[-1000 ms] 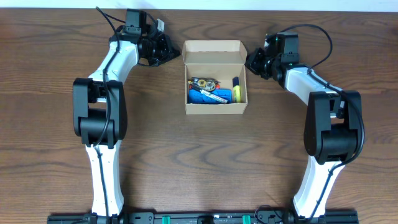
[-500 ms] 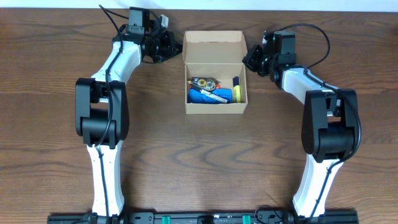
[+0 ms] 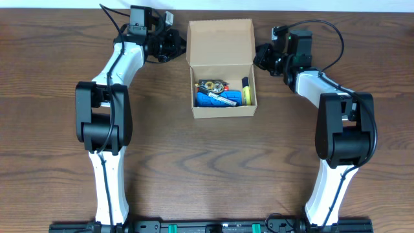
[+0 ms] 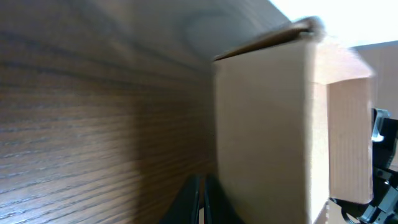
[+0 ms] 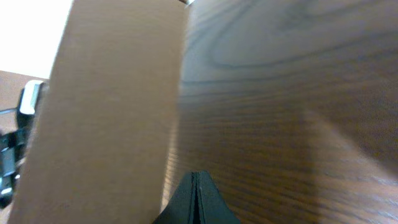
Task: Pack container
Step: 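Fold the box lid forward over the box with both grippers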
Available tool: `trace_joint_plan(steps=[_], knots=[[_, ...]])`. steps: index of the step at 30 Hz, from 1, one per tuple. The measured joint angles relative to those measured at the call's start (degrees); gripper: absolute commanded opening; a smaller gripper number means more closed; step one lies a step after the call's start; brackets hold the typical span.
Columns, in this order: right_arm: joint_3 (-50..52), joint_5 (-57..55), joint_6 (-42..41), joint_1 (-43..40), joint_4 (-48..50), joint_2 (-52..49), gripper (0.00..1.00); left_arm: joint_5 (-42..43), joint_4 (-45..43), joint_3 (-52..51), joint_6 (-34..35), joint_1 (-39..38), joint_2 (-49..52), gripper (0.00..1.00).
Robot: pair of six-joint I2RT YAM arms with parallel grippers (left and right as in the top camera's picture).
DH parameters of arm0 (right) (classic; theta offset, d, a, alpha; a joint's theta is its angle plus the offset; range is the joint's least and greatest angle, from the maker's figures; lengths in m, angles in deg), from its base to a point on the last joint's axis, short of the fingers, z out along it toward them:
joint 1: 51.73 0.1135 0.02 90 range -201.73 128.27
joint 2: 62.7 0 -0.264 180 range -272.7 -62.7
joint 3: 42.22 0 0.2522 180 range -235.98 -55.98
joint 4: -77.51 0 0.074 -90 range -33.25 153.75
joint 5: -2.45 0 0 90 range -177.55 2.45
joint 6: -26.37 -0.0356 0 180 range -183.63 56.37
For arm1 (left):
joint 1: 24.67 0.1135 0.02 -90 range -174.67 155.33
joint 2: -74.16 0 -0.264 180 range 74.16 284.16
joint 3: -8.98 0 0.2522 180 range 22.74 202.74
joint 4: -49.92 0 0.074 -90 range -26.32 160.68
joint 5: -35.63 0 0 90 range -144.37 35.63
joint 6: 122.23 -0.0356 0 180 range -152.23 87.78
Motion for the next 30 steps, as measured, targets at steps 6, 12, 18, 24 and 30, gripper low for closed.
trace_joint_plan(steps=[6, 12, 18, 24, 30], knots=[[0.00, 4.90, 0.13, -1.90, 2.99, 0.00, 0.01, 1.33, -0.61, 0.00, -1.95, 0.02, -2.51, 0.06], [0.00, 9.53, 0.26, -2.40, 7.21, 0.00, 0.01, 2.29, -0.85, 0.00, -4.63, 0.02, -5.64, 0.06], [0.00, 13.66, 0.28, -2.40, 7.52, 0.00, 0.02, 5.51, -0.39, 0.00, -7.76, 0.02, -7.41, 0.06], [0.00, 15.56, 1.40, -2.40, 3.23, 1.14, 0.02, 7.13, 6.80, 0.00, -13.49, -0.02, -9.35, 0.05], [-0.02, 13.97, 8.92, -2.38, -14.84, 8.20, 0.01, 6.32, 18.47, 0.11, -21.20, -0.02, -13.44, 0.05]])
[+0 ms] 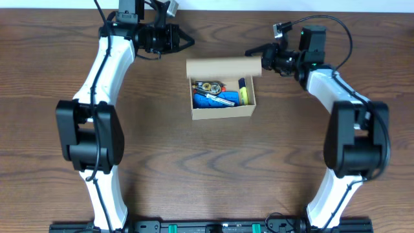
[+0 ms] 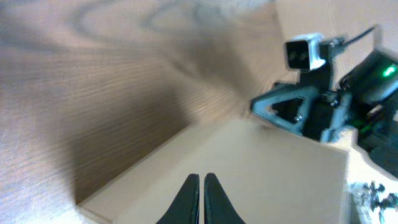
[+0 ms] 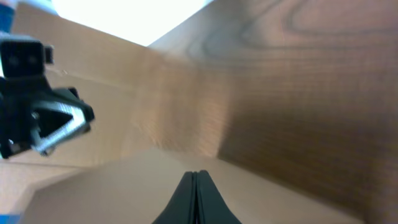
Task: Pack container
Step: 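Fold the box lid forward over the box with both grippers, then press the closed lid down with both grippers from the sides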
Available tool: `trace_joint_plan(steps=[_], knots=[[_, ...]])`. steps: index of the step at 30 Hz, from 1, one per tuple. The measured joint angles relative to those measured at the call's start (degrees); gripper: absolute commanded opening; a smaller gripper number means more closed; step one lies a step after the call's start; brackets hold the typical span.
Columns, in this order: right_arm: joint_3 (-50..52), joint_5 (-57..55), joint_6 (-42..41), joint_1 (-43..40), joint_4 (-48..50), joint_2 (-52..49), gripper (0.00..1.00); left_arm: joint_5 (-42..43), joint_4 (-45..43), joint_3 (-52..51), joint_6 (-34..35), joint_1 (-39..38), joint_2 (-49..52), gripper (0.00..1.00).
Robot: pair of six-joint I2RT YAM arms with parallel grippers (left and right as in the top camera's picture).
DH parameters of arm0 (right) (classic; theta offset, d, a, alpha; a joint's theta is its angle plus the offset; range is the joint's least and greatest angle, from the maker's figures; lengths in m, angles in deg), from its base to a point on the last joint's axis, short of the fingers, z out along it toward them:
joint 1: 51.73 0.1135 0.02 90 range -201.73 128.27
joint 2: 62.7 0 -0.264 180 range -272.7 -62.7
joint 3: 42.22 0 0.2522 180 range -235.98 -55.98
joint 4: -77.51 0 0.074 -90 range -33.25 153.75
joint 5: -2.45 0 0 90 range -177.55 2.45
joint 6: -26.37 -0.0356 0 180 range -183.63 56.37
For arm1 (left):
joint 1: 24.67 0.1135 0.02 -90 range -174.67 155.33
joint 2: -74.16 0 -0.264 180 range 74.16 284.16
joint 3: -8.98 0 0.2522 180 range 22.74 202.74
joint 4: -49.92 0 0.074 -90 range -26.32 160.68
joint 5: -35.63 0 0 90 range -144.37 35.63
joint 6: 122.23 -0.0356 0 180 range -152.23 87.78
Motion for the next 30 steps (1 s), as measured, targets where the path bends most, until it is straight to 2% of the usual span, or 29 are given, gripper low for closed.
trace_joint_plan(steps=[6, 11, 17, 22, 30], knots=[[0.04, -6.73, 10.91, 0.52, -19.65, 9.90, 0.01, -5.62, 15.74, 0.13, -9.33, -0.13, -5.05, 0.06], [0.02, -12.33, 16.83, 2.03, -29.40, 16.79, 0.01, -10.29, 25.11, 0.13, -14.82, -0.26, -8.66, 0.06], [-0.02, -20.61, 20.37, 6.32, -38.62, 21.86, 0.01, -13.35, 31.74, 0.13, -19.56, -1.64, -11.50, 0.06], [2.62, -26.62, 21.22, 10.40, -38.23, 22.03, 0.01, -14.43, 30.58, -1.27, -21.55, -4.57, -11.56, 0.06], [12.76, -29.92, 20.55, 11.37, -28.63, 22.01, 0.01, -16.44, 22.25, -9.92, -21.51, -7.48, -11.56, 0.06]])
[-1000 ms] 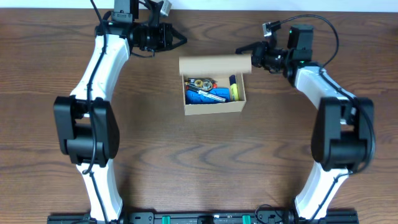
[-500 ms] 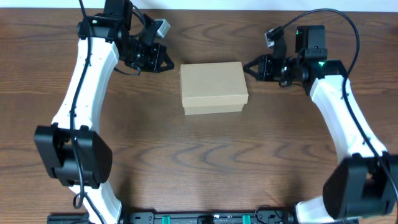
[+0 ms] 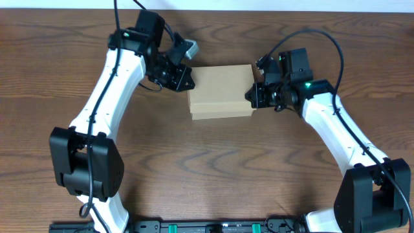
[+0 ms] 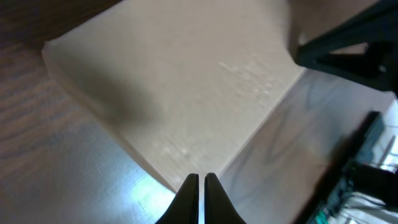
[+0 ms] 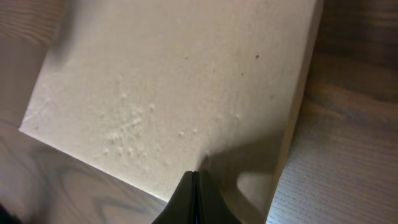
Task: Pack container
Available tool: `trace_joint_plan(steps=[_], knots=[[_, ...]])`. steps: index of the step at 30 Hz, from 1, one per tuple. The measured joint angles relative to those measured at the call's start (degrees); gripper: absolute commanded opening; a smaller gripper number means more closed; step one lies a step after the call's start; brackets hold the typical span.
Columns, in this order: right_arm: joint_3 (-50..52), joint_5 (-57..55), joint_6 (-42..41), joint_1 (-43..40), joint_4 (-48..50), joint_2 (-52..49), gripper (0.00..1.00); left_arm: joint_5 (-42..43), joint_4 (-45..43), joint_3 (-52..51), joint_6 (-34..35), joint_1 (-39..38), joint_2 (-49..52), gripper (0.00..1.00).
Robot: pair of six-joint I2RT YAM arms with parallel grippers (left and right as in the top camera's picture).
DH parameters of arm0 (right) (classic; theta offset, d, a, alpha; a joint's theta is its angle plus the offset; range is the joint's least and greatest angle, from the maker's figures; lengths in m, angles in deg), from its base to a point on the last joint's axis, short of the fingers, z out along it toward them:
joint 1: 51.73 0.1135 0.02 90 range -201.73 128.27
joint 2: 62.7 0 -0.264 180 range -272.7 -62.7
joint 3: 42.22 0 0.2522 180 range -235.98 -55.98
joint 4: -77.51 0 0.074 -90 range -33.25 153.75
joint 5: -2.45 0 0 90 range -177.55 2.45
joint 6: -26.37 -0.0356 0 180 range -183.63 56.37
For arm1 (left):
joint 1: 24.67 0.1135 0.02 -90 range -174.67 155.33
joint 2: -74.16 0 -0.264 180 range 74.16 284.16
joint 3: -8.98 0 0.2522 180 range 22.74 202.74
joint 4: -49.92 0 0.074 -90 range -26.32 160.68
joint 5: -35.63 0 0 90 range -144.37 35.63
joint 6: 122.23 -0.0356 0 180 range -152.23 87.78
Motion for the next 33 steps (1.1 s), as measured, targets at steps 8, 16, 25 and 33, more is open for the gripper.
trace_joint_plan(steps=[8, 16, 25, 33], knots=[[3.23, -0.02, -0.87, 0.00, 3.19, 0.02, 0.01, -0.76, -6.14, -8.92, 3.30, -0.09, 0.00, 0.06], [3.34, 0.00, -1.44, 0.00, 3.96, 0.02, 0.01, -0.98, -6.34, -10.10, 4.33, -0.09, 0.00, 0.06], [3.39, 0.22, -1.92, 0.00, 4.24, 0.02, 0.01, -2.36, -6.14, -10.12, 4.37, -0.09, 0.00, 0.06], [4.04, 0.15, -2.08, 0.00, 4.70, 1.73, 0.01, -2.84, -8.24, -11.93, 4.42, -0.46, 0.00, 0.05]])
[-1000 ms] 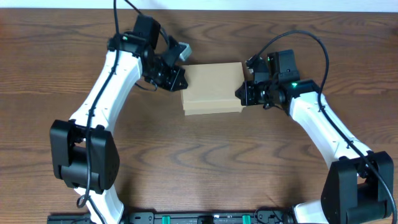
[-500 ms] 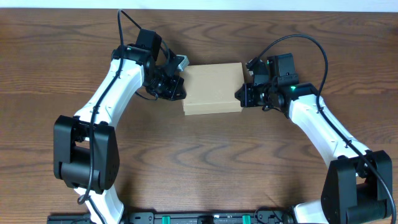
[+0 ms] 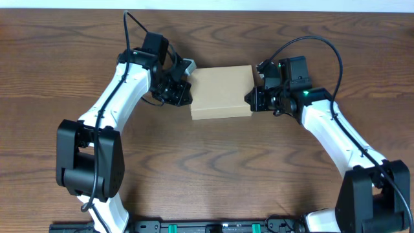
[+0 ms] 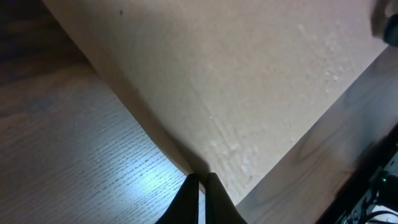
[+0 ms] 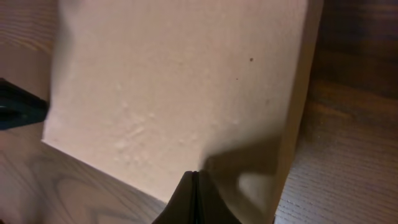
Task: Pack container
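The cardboard box (image 3: 221,90) lies with its lid folded down, so its contents are hidden. My left gripper (image 3: 186,90) is shut, its tips touching the box's left edge; the left wrist view shows the closed fingertips (image 4: 200,177) at the lid's (image 4: 249,81) rim. My right gripper (image 3: 251,101) is shut too, resting on the lid near the right edge. In the right wrist view its tip (image 5: 194,174) casts a shadow on the lid (image 5: 174,81).
The box sits on a dark wooden table (image 3: 207,168). Both arms curve in from the near corners. Cables loop over the table's far side behind each wrist.
My left gripper has shifted from the lid's far left corner to the middle of the box's left edge. The right gripper has barely moved. The lid stays down.
At first the box stood open, its lid lying flat behind it and a shut gripper at each side of the lid. Then the lid stood upright between the grippers. Later it lay down over the contents, and it remains so.
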Available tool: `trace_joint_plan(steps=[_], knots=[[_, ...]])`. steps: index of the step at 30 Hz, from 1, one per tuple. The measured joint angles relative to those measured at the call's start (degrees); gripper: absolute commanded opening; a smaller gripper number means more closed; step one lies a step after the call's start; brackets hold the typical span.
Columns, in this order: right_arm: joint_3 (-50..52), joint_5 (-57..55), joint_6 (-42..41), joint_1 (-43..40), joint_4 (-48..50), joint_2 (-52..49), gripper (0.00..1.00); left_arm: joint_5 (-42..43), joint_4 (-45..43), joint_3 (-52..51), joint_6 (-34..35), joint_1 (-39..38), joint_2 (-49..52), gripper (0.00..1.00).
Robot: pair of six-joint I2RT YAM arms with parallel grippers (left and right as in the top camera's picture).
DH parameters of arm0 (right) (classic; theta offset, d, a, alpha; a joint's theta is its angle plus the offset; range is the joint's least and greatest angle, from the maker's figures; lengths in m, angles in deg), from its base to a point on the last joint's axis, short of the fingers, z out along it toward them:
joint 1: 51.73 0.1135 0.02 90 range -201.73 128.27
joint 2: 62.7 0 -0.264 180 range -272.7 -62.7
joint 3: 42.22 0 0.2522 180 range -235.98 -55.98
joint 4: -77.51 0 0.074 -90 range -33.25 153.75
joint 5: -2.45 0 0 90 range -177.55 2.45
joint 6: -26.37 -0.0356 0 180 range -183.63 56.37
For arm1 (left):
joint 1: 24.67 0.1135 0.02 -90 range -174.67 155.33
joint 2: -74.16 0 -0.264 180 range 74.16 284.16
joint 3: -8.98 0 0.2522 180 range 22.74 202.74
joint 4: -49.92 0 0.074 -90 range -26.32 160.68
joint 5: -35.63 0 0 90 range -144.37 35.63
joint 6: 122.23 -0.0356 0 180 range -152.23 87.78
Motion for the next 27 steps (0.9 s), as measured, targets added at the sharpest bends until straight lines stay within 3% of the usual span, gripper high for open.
trace_joint_plan(steps=[10, 17, 27], knots=[[0.09, -0.02, -0.15, 0.00, -0.85, 7.56, 0.01, -1.27, -0.50, -0.90, 2.08, -0.55, -0.85, 0.06], [0.15, -1.92, -0.20, 0.00, -9.35, 17.79, 0.01, -5.88, 4.48, -1.29, 2.99, 0.02, -4.31, 0.06], [1.77, -8.26, 1.25, -0.02, -30.47, 45.00, 0.01, -8.46, 11.39, -4.44, 2.99, -1.25, -36.35, 0.06]])
